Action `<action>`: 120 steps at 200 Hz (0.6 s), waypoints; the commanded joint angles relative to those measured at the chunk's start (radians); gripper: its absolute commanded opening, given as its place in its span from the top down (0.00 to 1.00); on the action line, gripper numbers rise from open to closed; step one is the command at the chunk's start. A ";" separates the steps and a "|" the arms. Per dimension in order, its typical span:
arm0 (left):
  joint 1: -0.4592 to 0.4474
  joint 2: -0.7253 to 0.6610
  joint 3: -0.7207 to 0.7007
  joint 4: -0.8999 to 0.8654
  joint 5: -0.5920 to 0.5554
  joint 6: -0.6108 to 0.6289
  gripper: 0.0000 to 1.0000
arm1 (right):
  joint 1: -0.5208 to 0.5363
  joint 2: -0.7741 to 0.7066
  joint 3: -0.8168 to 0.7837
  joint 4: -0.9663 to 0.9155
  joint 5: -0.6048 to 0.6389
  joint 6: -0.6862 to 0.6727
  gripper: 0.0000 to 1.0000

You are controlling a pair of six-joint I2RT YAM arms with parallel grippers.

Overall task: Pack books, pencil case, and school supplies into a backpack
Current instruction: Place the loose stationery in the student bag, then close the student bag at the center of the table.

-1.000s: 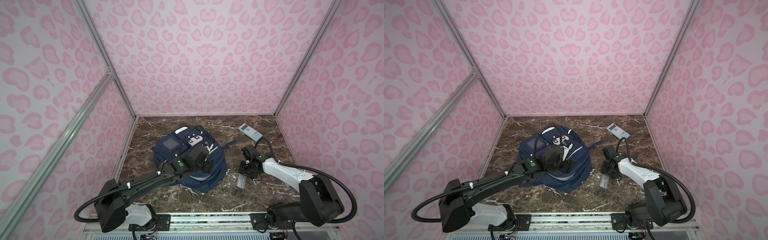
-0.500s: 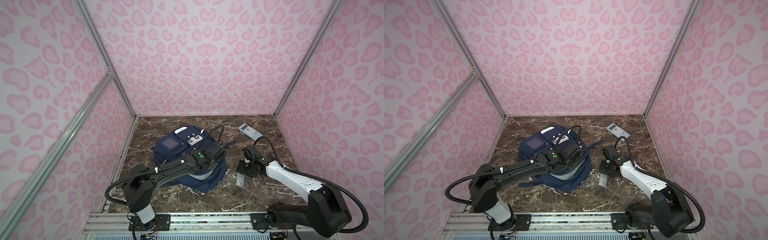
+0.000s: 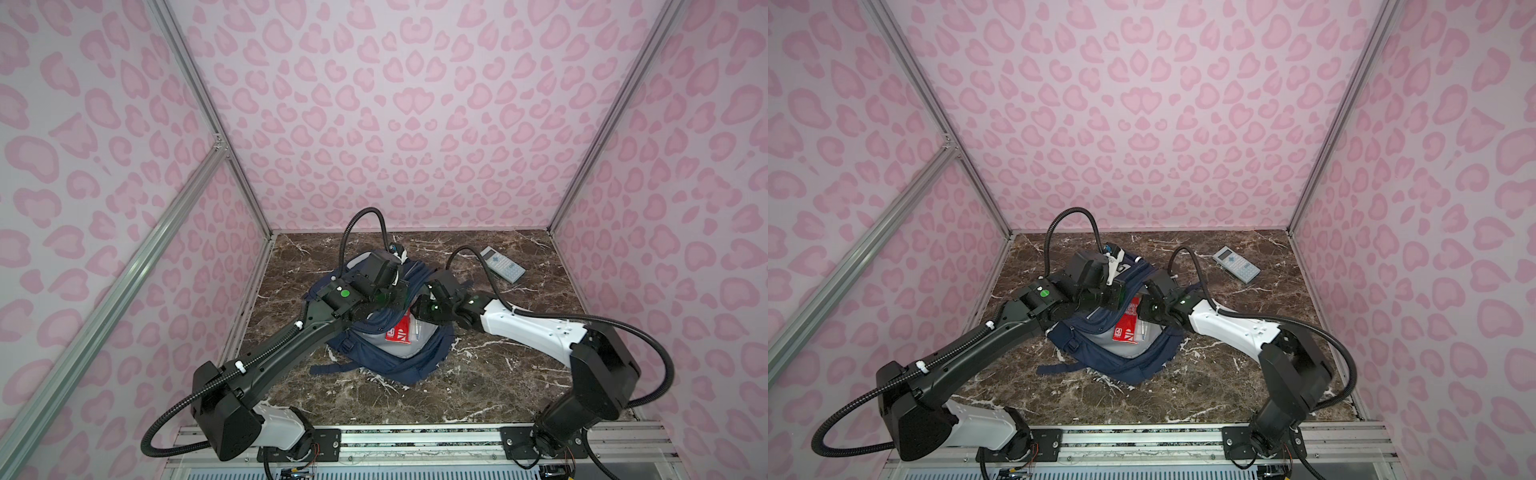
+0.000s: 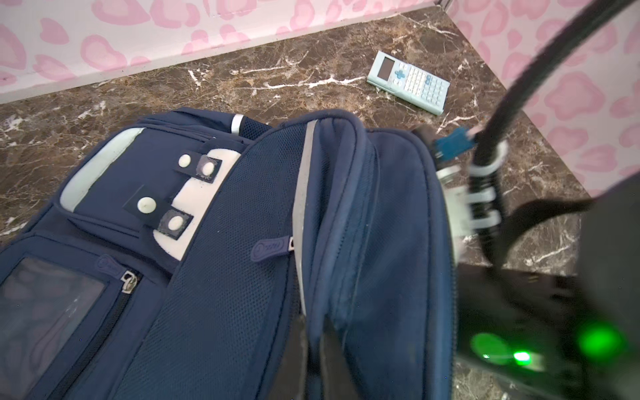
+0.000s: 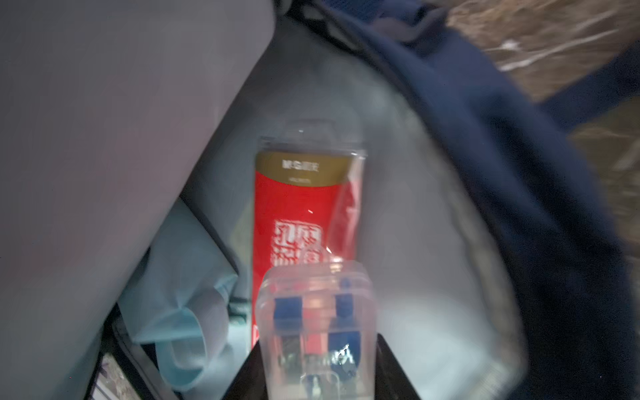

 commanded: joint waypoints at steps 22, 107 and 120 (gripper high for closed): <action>0.007 -0.020 0.045 0.022 0.089 -0.034 0.97 | 0.034 0.221 0.130 0.293 0.052 0.143 0.44; 0.006 0.047 -0.119 0.137 0.114 -0.121 0.97 | -0.010 -0.080 -0.225 0.185 0.122 0.095 0.18; 0.001 0.080 -0.152 0.172 0.146 -0.138 0.97 | -0.020 -0.133 -0.286 0.172 0.137 0.080 0.22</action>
